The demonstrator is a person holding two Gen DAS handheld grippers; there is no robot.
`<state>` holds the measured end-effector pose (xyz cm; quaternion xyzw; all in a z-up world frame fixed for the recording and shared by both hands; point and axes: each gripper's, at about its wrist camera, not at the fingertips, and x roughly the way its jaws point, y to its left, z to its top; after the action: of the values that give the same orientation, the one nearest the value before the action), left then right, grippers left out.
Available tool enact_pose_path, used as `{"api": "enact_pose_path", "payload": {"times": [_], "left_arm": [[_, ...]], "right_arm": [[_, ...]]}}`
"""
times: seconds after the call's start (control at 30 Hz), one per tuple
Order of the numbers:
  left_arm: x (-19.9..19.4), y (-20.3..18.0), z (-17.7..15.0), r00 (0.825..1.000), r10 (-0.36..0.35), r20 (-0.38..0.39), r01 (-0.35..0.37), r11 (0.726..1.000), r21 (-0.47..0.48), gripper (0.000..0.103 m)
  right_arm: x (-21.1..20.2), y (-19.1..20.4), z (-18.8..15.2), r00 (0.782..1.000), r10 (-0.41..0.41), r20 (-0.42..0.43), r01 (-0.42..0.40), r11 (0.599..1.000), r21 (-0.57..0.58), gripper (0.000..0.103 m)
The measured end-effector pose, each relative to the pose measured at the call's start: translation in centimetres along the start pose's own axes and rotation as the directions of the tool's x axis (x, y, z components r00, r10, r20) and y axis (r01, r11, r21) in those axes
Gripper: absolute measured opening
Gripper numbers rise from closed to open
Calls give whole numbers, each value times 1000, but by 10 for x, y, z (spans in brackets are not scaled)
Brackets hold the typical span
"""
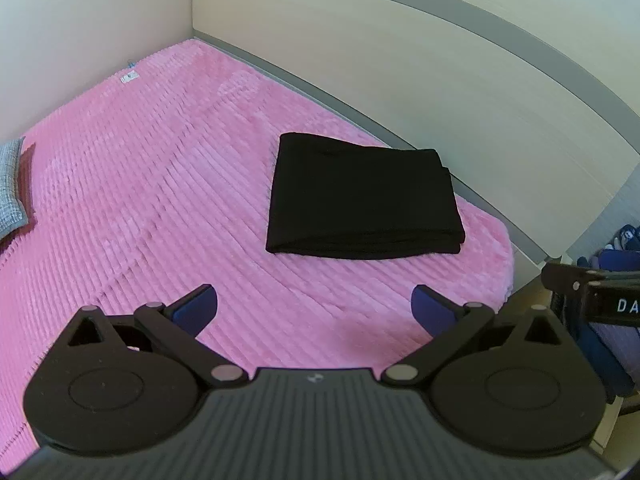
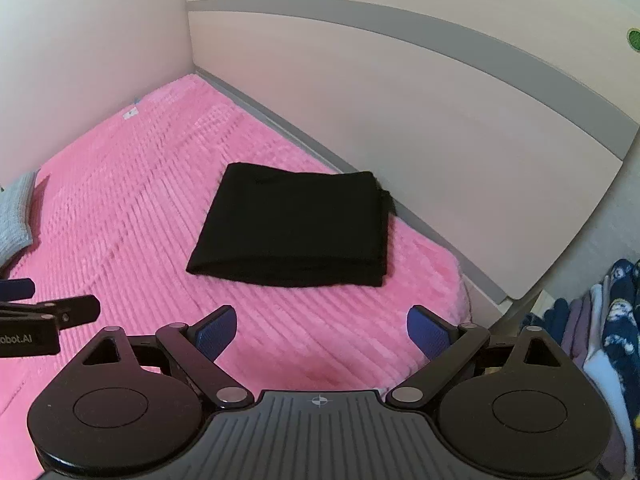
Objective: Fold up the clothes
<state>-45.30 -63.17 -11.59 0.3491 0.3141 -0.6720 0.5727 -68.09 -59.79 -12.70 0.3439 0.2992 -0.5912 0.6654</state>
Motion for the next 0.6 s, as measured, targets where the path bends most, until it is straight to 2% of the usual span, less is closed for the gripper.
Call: {"api": "enact_pose_path", "payload": {"times": [0.6], "left_arm": [[14, -26, 13, 1000, -18, -9, 18, 998, 54, 102]], "right_arm": [[0, -21, 2, 999, -39, -19, 40, 998, 55, 95]]}}
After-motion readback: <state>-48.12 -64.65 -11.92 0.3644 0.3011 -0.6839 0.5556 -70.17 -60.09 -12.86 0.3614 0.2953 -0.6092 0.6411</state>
